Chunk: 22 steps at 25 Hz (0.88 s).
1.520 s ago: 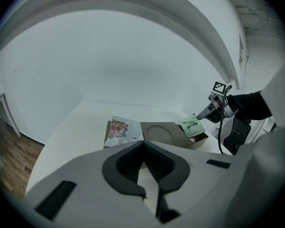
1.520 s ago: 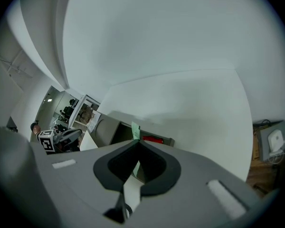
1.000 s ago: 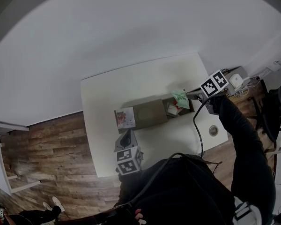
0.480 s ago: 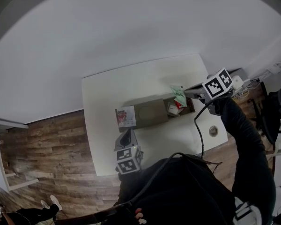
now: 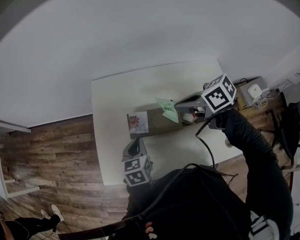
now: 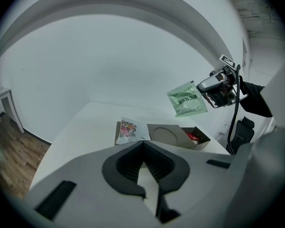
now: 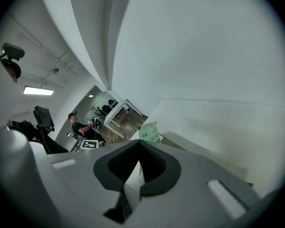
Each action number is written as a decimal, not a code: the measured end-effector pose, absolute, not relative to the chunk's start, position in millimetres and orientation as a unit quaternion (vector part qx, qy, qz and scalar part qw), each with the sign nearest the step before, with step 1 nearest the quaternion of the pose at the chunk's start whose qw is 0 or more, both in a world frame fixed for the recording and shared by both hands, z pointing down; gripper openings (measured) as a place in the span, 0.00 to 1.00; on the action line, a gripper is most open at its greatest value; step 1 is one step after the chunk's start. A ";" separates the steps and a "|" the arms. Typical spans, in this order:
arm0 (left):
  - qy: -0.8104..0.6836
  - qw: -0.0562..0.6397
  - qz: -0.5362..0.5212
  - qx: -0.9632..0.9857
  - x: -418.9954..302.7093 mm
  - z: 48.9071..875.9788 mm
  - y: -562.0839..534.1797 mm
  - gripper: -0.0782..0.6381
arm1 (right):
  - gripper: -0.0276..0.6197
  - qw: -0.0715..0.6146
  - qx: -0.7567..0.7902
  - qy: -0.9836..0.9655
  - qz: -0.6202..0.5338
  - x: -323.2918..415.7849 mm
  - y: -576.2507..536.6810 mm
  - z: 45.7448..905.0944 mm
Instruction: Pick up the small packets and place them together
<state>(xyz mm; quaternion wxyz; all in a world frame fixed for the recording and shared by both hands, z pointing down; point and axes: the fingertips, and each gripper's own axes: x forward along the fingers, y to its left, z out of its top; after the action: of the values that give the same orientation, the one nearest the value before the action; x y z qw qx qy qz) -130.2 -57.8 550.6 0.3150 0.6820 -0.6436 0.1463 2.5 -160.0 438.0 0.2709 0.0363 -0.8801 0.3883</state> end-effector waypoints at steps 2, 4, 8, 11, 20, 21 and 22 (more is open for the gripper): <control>-0.649 0.312 0.143 0.679 -133.9 550.0 -56.1 0.11 | 0.04 0.264 0.011 -0.878 0.399 -14.8 -148.9 441.1; -0.653 0.310 0.142 0.676 -137.2 548.6 -54.1 0.11 | 0.04 0.258 -0.008 -0.875 0.410 -29.4 -138.6 446.0; -0.656 0.310 0.141 0.673 -139.4 549.7 -51.3 0.11 | 0.04 0.252 -0.029 -0.861 0.441 -48.0 -126.0 464.8; -0.656 0.311 0.141 0.674 -139.5 550.1 -50.3 0.11 | 0.04 0.260 -0.022 -0.849 0.460 -51.3 -125.5 486.4; -0.652 0.311 0.141 0.677 -136.6 549.4 -52.0 0.11 | 0.05 0.322 0.040 -0.841 0.432 -35.6 -137.6 528.6; -0.652 0.310 0.141 0.678 -136.8 549.3 -52.7 0.11 | 0.04 0.327 0.047 -0.841 0.428 -35.9 -139.4 531.8; -0.652 0.309 0.142 0.678 -137.2 549.2 -53.4 0.11 | 0.04 0.332 0.053 -0.841 0.423 -36.4 -141.3 534.8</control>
<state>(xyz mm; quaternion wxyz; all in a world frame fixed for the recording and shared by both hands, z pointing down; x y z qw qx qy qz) -137.2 -53.4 549.2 0.3086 0.6782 -0.6518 0.1415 -36.4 -141.3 534.8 0.3320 0.0531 -0.8412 0.4234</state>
